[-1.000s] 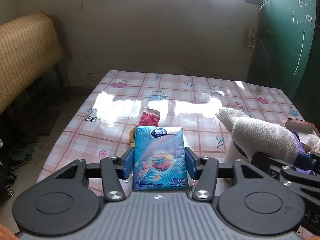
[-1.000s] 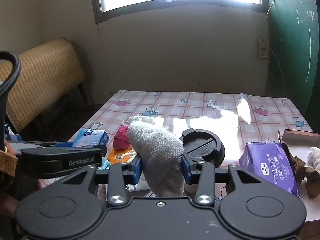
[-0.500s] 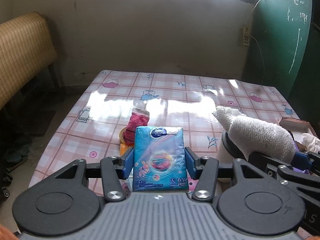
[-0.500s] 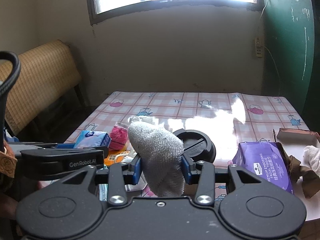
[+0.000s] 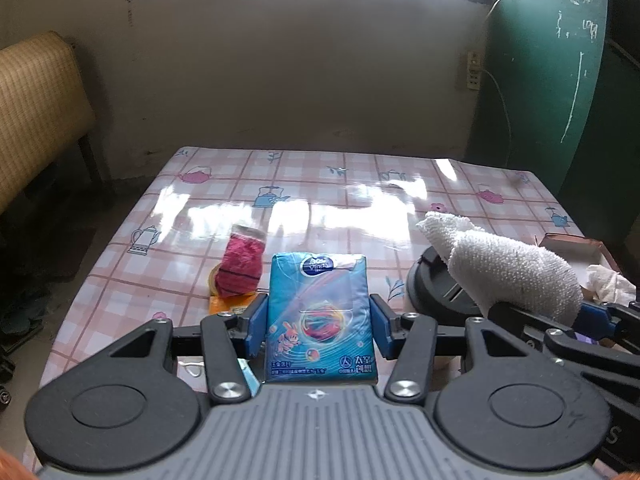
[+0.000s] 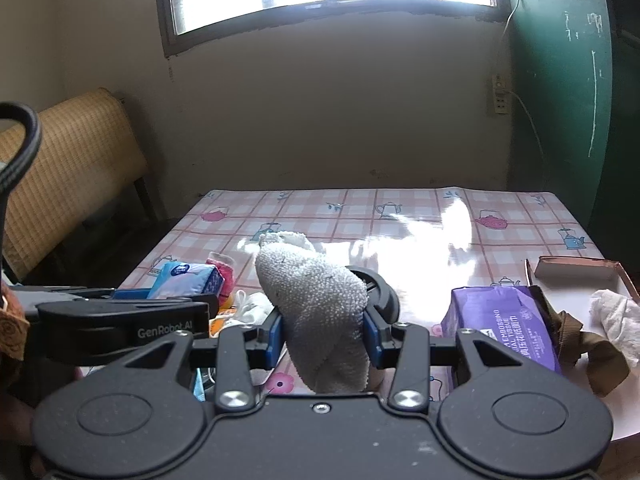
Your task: Organize soft objects
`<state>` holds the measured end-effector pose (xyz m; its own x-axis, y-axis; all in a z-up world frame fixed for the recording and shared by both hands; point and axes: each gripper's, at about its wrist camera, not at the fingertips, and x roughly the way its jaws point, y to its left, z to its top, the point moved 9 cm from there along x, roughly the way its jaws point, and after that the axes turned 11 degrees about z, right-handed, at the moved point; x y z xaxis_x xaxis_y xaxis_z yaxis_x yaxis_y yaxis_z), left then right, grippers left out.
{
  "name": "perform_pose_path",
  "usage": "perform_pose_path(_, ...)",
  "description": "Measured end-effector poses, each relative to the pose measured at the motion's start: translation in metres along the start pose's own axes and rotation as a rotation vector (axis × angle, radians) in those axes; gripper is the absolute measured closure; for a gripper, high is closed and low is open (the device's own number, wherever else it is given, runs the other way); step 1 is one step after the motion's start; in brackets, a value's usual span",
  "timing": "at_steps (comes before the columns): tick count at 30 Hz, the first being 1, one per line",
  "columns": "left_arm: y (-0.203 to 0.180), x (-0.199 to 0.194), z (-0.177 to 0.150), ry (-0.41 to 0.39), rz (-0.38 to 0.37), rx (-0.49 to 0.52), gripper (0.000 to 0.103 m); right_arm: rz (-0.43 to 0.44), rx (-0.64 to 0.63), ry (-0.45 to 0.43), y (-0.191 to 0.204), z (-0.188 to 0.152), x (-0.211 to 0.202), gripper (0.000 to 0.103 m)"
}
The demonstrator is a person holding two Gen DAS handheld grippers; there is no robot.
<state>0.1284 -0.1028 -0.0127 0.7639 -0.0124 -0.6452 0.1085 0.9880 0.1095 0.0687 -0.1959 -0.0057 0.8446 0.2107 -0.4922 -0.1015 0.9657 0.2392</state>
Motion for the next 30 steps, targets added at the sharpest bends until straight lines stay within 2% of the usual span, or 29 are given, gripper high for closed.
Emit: perform_pose_path(30, -0.065, -0.009, 0.008, -0.017, -0.09, 0.067, 0.049, -0.088, 0.048, -0.034, -0.059, 0.004, -0.027, 0.054)
